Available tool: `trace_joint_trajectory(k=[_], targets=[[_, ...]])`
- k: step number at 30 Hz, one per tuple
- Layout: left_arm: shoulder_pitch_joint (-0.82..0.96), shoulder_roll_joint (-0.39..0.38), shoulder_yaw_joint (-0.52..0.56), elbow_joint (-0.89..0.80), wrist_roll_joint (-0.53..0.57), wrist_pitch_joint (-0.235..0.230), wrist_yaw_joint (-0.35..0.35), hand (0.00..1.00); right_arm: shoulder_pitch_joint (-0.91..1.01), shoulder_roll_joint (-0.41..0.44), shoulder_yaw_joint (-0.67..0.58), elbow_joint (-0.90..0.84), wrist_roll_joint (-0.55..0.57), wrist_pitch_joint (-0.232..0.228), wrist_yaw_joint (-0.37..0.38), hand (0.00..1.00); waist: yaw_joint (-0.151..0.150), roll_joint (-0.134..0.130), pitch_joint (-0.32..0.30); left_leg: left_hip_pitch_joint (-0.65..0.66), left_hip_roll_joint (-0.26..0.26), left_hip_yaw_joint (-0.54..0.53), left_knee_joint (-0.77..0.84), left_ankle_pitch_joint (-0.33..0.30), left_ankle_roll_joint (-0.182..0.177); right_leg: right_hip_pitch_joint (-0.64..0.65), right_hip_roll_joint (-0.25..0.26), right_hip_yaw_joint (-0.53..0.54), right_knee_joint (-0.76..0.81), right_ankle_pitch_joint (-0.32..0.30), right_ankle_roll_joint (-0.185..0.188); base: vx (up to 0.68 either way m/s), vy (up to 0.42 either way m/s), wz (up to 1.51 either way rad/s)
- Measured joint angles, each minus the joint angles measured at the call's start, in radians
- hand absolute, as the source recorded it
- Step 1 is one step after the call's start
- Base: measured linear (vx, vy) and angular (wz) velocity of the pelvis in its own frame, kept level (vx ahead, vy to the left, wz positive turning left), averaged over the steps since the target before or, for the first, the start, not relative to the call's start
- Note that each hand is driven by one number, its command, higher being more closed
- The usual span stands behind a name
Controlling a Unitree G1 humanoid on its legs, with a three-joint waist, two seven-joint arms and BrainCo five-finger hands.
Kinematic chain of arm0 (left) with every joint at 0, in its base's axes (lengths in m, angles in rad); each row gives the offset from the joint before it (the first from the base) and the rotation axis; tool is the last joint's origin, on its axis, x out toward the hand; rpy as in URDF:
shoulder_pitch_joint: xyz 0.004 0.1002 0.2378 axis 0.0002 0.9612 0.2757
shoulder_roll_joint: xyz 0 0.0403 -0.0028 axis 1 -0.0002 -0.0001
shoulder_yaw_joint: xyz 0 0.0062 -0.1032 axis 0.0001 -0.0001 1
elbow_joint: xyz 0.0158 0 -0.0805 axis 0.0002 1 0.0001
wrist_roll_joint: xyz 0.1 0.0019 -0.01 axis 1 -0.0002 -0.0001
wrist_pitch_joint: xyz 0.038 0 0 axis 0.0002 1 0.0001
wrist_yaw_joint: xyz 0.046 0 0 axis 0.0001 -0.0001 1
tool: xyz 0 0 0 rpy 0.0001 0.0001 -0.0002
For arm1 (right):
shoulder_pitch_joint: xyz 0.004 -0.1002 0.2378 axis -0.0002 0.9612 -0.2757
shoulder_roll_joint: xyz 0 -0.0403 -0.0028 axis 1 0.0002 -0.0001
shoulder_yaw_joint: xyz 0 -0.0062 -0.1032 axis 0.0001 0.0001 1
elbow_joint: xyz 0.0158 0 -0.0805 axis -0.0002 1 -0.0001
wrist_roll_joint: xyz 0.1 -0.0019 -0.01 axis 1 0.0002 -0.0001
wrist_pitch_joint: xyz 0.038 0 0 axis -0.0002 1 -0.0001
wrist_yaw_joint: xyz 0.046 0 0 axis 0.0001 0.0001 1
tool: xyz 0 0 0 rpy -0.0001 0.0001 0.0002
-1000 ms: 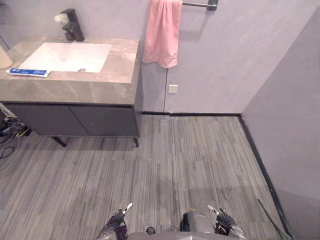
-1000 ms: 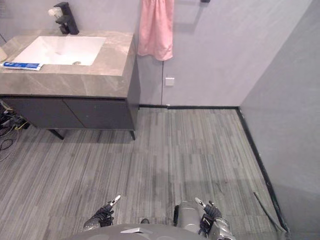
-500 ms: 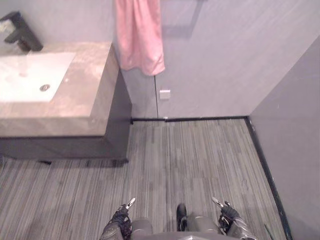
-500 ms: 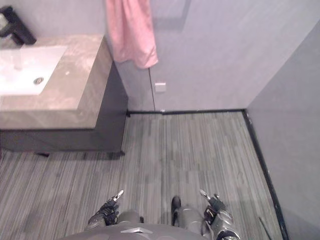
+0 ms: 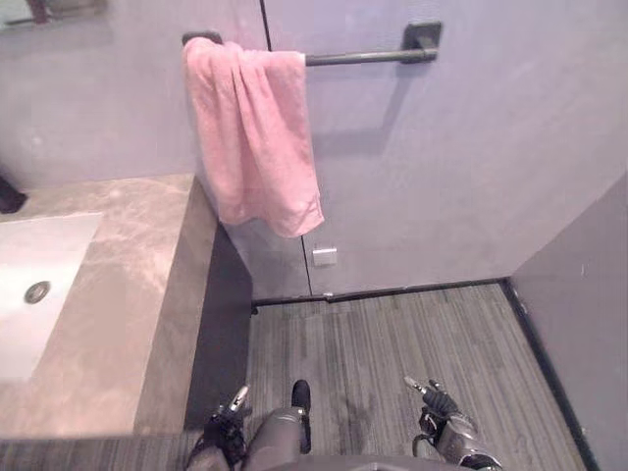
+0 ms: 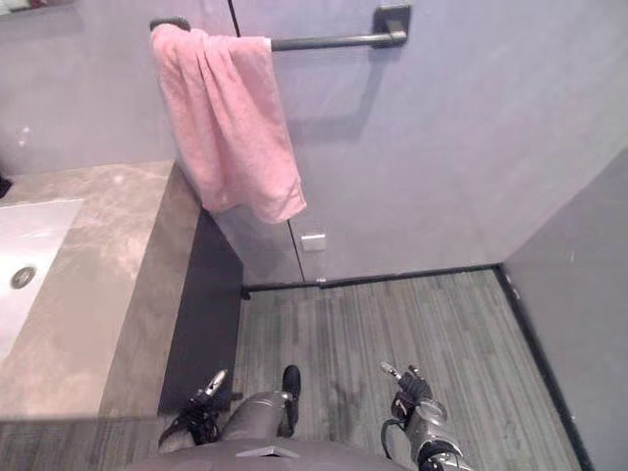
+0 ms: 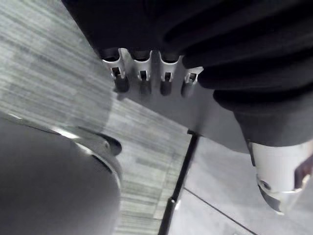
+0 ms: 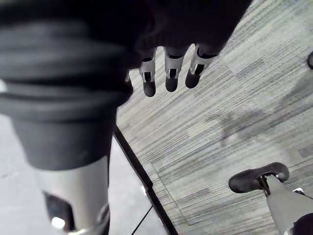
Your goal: Organize washtable
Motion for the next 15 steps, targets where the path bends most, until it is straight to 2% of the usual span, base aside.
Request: trace_joint_trajectory(k=[1,2,3,4,5,7,8,9,11,12,15], targets=[[0.0,0.021,-0.03,0.018,0.0,0.007,0.003,0.0,0.018,0.006,-0.011,0.002,0.0,0.0,0.001,0.0,-0.013,-0.004,-0.001,0.076,-0.009,-0.002,-0.017,-0.032,0.021,-0.084,-0.001,0.006,0.238,0.055,0.046,0.44,0.046,0.1],[0.0,0.026,-0.045,0.026,0.0,0.008,0.003,0.0,0.018,0.006,-0.007,0.001,-0.001,0.0,0.001,0.0,-0.018,0.0,0.001,0.105,-0.01,-0.005,-0.023,-0.038,0.028,-0.121,-0.004,-0.009,0.298,0.055,0.042,0.34,0.073,0.1],[-0.001,0.031,-0.083,0.033,0.0,0.01,0.004,0.0,0.02,0.007,-0.005,-0.003,0.0,-0.001,0.005,0.0,-0.027,0.019,0.012,0.194,-0.006,-0.014,-0.08,-0.044,0.036,-0.184,-0.026,-0.074,0.342,0.015,-0.033,0.11,0.076,0.06],[-0.002,0.031,-0.095,0.033,0.0,0.011,0.003,0.0,0.022,0.006,-0.004,-0.005,0.0,-0.002,0.006,0.0,-0.029,0.024,0.014,0.228,-0.003,-0.017,-0.105,-0.05,0.035,-0.205,-0.042,-0.105,0.333,-0.003,-0.055,0.18,0.065,0.07],[-0.004,0.031,-0.115,0.033,0.0,0.012,0.004,0.0,0.025,0.006,0.005,-0.008,0.0,-0.002,0.007,0.0,-0.03,0.028,0.015,0.264,-0.002,-0.018,-0.135,-0.056,0.031,-0.233,-0.062,-0.143,0.293,-0.022,-0.073,0.26,0.01,0.1],[-0.018,0.03,-0.128,0.034,0.0,0.013,0.004,0.0,0.031,0.007,0.031,-0.009,0.002,-0.002,0.007,0.0,-0.034,0.032,0.018,0.302,0.003,-0.027,-0.16,-0.067,0.027,-0.277,-0.071,-0.181,0.117,-0.039,-0.064,0.2,-0.029,0.2],[-0.028,0.03,-0.139,0.033,-0.001,0.012,0.006,0.0,0.034,0.009,0.037,-0.01,0.002,-0.002,0.007,0.0,-0.037,0.031,0.017,0.305,0.008,-0.036,-0.161,-0.081,0.014,-0.276,-0.06,-0.195,-0.063,-0.027,-0.055,-0.04,-0.025,0.27],[-0.03,0.03,-0.152,0.031,-0.001,0.007,0.009,0.0,0.04,0.012,0.04,-0.01,0.002,-0.002,0.007,0.0,-0.036,0.023,0.012,0.304,0.009,-0.041,-0.161,-0.092,0.003,-0.274,-0.052,-0.195,-0.202,0.01,-0.055,-0.16,-0.039,0.27],[-0.034,0.036,-0.154,0.035,-0.001,0.0,0.012,0.0,0.05,0.016,0.064,-0.007,0.002,-0.002,0.007,0.0,-0.047,-0.021,0.005,0.31,-0.012,-0.063,-0.153,-0.117,-0.025,-0.271,-0.043,-0.166,-0.372,0.179,-0.07,-0.14,-0.16,0.25],[-0.03,0.029,-0.158,0.032,-0.001,-0.005,0.015,0.0,0.054,0.011,0.064,-0.007,0.002,-0.003,0.004,0.0,-0.053,0.003,-0.002,0.311,0.008,-0.08,-0.149,-0.12,-0.032,-0.253,-0.029,-0.179,-0.393,0.182,-0.077,0.03,-0.208,0.22],[-0.027,0.008,-0.178,0.034,0.002,-0.008,0.018,0.0,0.056,-0.01,0.087,-0.01,0.0,-0.004,-0.002,0.0,-0.059,0.042,-0.01,0.32,0.052,-0.103,-0.156,-0.139,-0.062,-0.213,0.018,-0.206,-0.467,0.193,-0.097,0.1,-0.165,0.08]])
